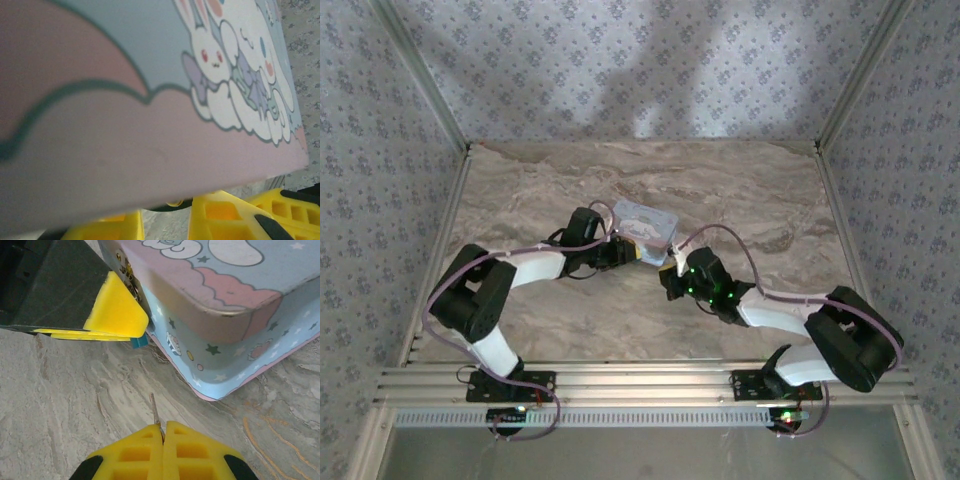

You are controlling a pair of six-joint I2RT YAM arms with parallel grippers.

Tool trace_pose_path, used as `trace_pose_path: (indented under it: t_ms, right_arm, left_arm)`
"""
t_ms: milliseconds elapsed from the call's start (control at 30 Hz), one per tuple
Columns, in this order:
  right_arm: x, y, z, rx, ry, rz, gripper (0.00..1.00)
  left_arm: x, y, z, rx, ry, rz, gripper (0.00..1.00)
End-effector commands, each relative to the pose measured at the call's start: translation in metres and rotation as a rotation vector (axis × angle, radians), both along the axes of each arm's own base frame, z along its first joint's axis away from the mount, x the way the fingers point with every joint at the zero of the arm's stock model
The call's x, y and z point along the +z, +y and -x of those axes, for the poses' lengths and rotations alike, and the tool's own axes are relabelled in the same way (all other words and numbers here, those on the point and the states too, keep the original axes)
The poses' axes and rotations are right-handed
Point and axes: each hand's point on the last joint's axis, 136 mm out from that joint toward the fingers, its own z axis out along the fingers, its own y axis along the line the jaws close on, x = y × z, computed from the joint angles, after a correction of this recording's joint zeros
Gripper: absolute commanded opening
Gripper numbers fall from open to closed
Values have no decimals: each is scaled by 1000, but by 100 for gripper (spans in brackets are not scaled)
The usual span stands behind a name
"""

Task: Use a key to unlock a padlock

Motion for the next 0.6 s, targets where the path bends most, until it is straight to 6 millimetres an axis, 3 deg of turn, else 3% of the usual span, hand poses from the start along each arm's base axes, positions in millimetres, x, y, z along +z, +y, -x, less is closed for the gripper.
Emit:
trace_pose_path:
  t_ms: [0,567]
  right_arm:
    - [3,3,-4,-14,-69,0,0]
    - [-14,21,-6,-24,-118,0,0]
  left_arm:
    - [27,-10,1,-9,-16,63,18]
    - [41,-12,6,30,34,88,19]
